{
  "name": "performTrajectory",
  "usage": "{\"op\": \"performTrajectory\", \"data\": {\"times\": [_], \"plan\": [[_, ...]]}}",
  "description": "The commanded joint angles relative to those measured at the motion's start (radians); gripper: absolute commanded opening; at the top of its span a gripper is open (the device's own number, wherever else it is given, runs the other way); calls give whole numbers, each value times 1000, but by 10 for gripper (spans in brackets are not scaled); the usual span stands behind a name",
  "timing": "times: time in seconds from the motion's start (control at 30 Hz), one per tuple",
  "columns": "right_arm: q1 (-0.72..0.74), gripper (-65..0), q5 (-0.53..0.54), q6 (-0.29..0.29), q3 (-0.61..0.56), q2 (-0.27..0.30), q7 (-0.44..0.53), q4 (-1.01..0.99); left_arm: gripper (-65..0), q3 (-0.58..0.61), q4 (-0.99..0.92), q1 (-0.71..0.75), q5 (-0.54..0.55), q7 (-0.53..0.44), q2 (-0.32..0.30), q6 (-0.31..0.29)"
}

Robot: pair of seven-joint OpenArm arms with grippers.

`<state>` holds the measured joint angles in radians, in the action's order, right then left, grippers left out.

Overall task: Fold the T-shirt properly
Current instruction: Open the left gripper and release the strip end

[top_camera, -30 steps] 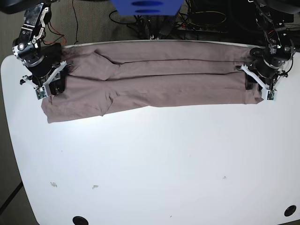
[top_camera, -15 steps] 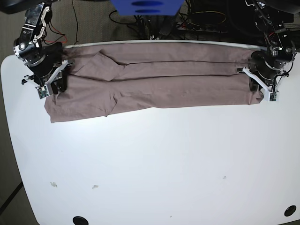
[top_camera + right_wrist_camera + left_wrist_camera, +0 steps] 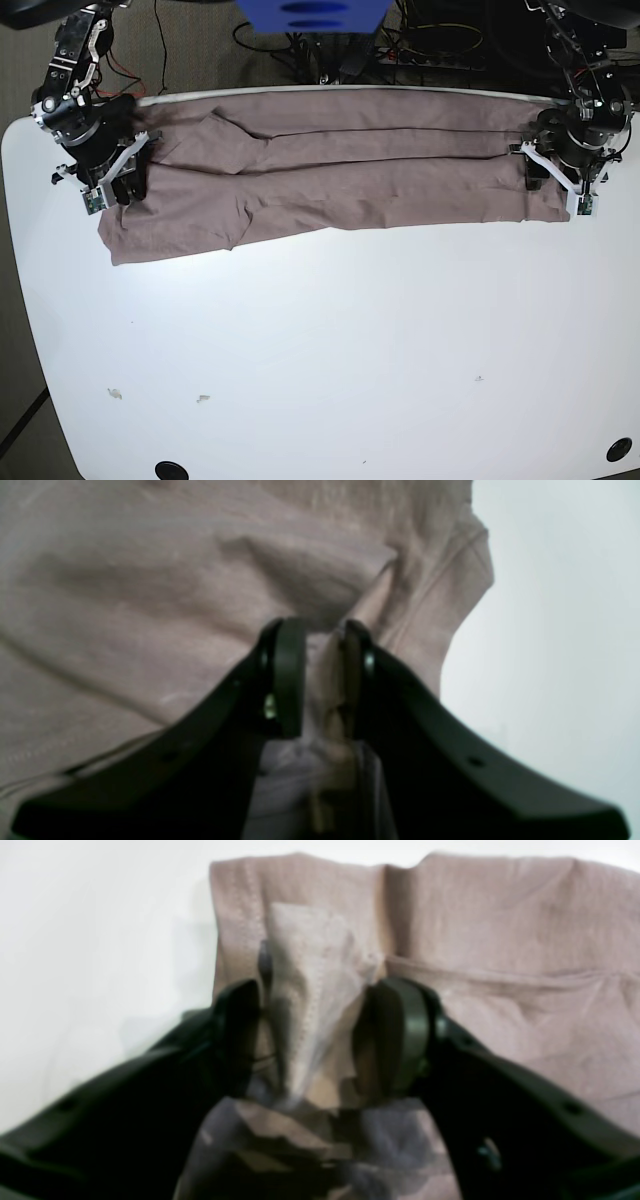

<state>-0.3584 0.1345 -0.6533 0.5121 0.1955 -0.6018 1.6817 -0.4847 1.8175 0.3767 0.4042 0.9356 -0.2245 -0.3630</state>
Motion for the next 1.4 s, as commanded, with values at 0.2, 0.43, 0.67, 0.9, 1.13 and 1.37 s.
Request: {"op": "performTrajectory", "data": {"times": [0.2, 0.43, 0.67, 0.9, 1.13, 1.37], "plan": [[-4, -514, -15, -1, -4, 7, -17, 29, -455, -12, -5, 2, 21, -49, -4, -4], [-3, -513, -14, -6, -6, 6, -21, 29, -650, -14, 28, 4, 51, -41, -1, -10], [3, -513, -16, -15, -7, 3, -27, 22, -650, 13, 131, 9, 73, -15, 9, -10], [3, -513, -28, -26, -12, 0, -43, 22, -650, 27, 191, 30, 53, -15, 25, -14], [4, -514, -33, -43, -9, -2, -50, 14, -650, 37, 180, 41, 40, -14, 28, -13], [2, -514, -35, -36, -11, -2, -60, 11, -434, 21, 74, 31, 19, -13, 21, -18]]}}
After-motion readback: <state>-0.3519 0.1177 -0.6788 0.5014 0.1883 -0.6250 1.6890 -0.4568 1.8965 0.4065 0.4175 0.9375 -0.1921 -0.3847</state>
